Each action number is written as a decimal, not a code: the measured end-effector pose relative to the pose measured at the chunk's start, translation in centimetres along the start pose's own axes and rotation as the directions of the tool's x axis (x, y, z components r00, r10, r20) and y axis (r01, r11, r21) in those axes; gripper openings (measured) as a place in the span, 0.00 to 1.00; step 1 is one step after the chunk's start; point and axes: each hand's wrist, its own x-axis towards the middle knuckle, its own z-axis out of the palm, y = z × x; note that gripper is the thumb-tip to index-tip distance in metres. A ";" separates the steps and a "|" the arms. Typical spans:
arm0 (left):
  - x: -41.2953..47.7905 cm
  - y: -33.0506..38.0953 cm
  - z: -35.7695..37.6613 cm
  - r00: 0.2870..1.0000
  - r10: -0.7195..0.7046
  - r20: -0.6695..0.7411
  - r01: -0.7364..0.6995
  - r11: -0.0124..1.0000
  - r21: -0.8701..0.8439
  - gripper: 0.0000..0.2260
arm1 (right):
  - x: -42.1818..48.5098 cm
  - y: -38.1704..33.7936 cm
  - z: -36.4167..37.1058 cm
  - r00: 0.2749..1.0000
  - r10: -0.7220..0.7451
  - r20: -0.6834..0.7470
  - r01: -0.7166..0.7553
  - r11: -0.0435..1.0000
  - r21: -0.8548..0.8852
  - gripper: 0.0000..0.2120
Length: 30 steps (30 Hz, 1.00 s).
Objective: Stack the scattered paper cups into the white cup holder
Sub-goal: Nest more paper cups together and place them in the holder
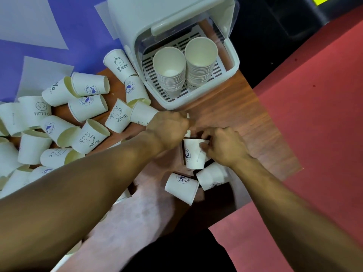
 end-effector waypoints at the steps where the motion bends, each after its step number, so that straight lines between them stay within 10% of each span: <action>1: -0.2 -0.1 -0.1 1.000 -0.005 -0.002 0.005 1.000 0.000 0.12 | 0.1 0.1 0.2 1.000 -0.001 0.009 0.001 1.000 0.011 0.07; 17: -5.7 -1.2 -5.9 0.885 -0.119 -0.449 0.041 0.983 -0.180 0.09 | -2.5 -3.0 -10.6 0.987 -0.087 -0.135 0.095 0.994 0.055 0.08; 24: -5.5 -1.3 -11.4 0.561 -0.241 -0.792 0.054 0.965 -0.255 0.07 | -2.0 -6.2 -16.9 0.757 -0.273 -0.594 0.317 0.948 -0.032 0.08; 30: -3.5 -2.0 -11.3 0.531 -0.289 -0.796 0.104 0.955 -0.278 0.09 | 1.9 -6.6 -16.3 0.642 -0.366 -0.674 0.335 0.924 -0.183 0.10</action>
